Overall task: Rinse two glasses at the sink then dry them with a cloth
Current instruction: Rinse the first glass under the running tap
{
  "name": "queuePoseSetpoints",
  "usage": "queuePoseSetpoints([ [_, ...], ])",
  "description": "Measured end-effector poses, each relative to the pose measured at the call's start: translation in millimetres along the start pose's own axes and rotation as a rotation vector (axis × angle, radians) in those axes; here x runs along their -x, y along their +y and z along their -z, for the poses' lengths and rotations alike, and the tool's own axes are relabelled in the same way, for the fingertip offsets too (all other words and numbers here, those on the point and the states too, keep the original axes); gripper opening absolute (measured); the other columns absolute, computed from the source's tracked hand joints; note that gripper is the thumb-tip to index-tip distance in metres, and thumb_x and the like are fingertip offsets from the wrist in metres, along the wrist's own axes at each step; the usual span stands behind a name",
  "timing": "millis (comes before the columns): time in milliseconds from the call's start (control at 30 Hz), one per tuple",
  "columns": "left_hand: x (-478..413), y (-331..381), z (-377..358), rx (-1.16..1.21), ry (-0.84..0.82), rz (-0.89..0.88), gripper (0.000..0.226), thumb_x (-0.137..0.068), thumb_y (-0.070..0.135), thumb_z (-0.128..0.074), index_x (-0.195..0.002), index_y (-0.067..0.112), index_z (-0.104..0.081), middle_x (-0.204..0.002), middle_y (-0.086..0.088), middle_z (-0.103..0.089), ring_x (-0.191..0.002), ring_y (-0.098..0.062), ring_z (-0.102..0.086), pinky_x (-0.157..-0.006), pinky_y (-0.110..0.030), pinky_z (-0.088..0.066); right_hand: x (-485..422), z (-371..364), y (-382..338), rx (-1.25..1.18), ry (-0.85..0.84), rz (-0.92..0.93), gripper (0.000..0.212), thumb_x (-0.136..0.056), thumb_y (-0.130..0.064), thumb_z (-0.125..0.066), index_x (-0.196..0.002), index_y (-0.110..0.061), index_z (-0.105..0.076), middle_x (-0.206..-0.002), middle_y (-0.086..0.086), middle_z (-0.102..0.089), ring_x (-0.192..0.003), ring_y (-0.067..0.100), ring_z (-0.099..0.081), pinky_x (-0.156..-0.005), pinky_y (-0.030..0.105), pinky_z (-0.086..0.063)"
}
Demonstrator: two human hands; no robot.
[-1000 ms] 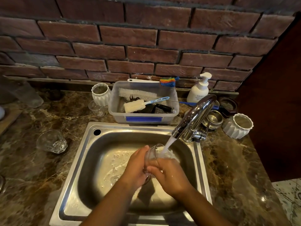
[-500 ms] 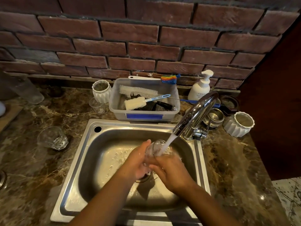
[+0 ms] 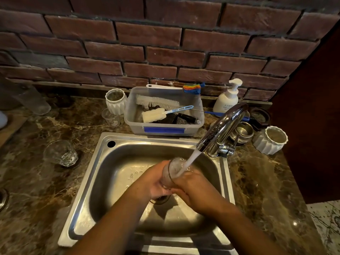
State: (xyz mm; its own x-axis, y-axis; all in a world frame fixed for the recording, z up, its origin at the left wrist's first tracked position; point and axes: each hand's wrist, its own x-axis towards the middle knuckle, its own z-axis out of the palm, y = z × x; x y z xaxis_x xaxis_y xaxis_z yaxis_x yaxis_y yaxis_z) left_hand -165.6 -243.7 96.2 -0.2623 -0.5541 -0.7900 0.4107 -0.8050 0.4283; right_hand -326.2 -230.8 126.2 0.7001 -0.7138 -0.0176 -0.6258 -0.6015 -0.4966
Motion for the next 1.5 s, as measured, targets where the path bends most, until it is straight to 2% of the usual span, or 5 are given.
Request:
queuePoseSetpoints([
  [267,-7.2,-33.2,-23.5,0.141,0.165,-0.500,0.019,-0.104,0.024,-0.051,-0.106,0.011,-0.064,-0.099,-0.015,-0.068,-0.079,-0.019,-0.070,-0.065,-0.030,-0.050,-8.1,-9.7,-10.4,-0.606,0.286,-0.504,0.034,-0.094,-0.028,-0.064,-0.061,-0.023,-0.065,-0.052,-0.010,-0.062,-0.050,0.003,-0.056,-0.052,0.025,-0.045],
  [733,-6.0,-33.5,-20.0,0.176,0.132,-0.504,0.023,-0.101,0.026,-0.053,-0.093,0.013,-0.069,-0.086,-0.010,-0.068,-0.075,-0.019,-0.067,-0.068,-0.033,-0.051,-8.2,-10.1,-15.2,-0.528,0.230,-0.410,0.021,-0.097,-0.023,-0.058,-0.086,-0.019,-0.075,-0.076,-0.004,-0.072,-0.071,0.004,-0.067,-0.070,0.023,-0.053],
  [933,5.2,-0.6,-8.4,0.022,-0.010,0.002,0.042,-0.066,0.025,-0.080,-0.102,0.005,-0.074,-0.089,-0.015,-0.070,-0.070,-0.025,-0.065,-0.056,-0.031,-0.052,3.3,-3.7,-2.9,0.102,0.001,-0.048,0.020,-0.098,-0.035,-0.052,-0.113,-0.032,-0.066,-0.114,-0.002,-0.073,-0.116,0.016,-0.061,-0.116,0.043,-0.031],
  [1200,2.1,-31.0,-23.2,0.026,0.120,-0.526,0.022,-0.105,0.025,-0.046,-0.106,0.011,-0.062,-0.097,-0.014,-0.068,-0.080,-0.019,-0.069,-0.066,-0.030,-0.055,-6.2,-11.7,-15.1,-0.704,0.301,-0.555,0.024,-0.096,-0.026,-0.061,-0.074,-0.023,-0.071,-0.062,-0.012,-0.068,-0.061,0.000,-0.064,-0.059,0.021,-0.047],
  [1500,-0.5,-6.9,-10.2,-0.005,0.016,-0.116,0.038,-0.083,0.033,-0.074,-0.111,0.007,-0.072,-0.097,-0.014,-0.073,-0.084,-0.025,-0.067,-0.066,-0.033,-0.054,3.7,-9.3,5.0,-0.012,0.048,-0.110,0.024,-0.096,-0.042,-0.051,-0.110,-0.032,-0.069,-0.108,-0.011,-0.072,-0.105,0.004,-0.061,-0.099,0.029,-0.043],
])
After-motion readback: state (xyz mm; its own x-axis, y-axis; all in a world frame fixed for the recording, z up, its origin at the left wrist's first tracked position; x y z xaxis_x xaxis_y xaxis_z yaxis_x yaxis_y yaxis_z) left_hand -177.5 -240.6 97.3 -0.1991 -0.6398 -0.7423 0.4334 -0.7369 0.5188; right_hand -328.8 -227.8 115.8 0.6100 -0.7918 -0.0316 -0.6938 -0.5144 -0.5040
